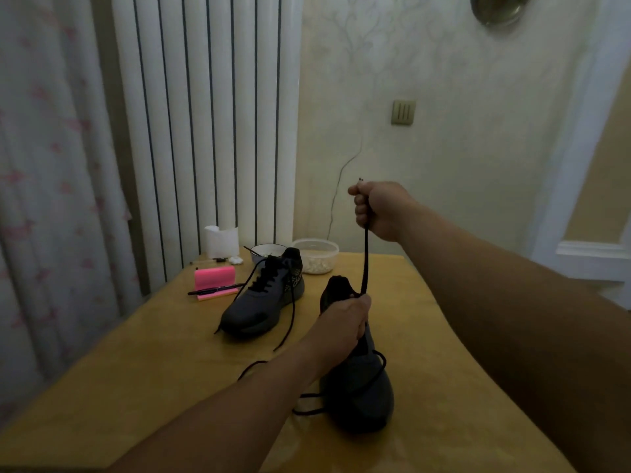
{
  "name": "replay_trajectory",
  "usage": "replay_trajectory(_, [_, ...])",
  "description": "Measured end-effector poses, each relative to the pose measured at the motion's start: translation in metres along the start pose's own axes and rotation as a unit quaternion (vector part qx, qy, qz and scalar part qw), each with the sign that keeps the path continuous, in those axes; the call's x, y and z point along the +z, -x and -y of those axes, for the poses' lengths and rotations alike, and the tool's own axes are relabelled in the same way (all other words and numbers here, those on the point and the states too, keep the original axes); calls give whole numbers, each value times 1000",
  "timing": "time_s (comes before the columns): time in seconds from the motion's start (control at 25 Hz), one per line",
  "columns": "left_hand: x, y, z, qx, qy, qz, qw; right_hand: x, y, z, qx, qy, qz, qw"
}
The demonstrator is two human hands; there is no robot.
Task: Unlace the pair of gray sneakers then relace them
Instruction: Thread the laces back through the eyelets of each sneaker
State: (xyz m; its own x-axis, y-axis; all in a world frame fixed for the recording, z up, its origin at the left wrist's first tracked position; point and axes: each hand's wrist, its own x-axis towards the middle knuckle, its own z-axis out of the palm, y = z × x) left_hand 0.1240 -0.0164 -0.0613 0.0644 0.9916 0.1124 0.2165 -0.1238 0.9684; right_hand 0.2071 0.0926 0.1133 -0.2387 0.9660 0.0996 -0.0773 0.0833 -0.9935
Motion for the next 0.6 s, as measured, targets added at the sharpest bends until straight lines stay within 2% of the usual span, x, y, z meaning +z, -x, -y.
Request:
replay_trajectory(0.08, [0,3,-3,-14,18,-1,1000,-3,0,-9,15,30,19,999])
replay_trajectory(0.16, [-1,3,-11,-39,71,-8,997,-8,0,-21,11,192,5,981])
replay_trajectory(0.24, [-7,-4,-17,-65,125,-27,990,-15,7,-40,-11,324,-58,944])
replay_trajectory(0.32, [-15,-14,-23,-63,155,-47,985,-26,13,-64,-42,292,-95,951])
replay_trajectory(0.4, [-24,-21,-33,-35,140,-65,987,-31,38,-87,-7,214,-79,974])
replay_trajectory(0.52, [-30,-26,-47,-1,37,-67,997,-36,70,-120,37,194,-12,980])
replay_trajectory(0.6, [-34,-28,-50,2,11,-44,999,-40,82,-128,53,158,57,984])
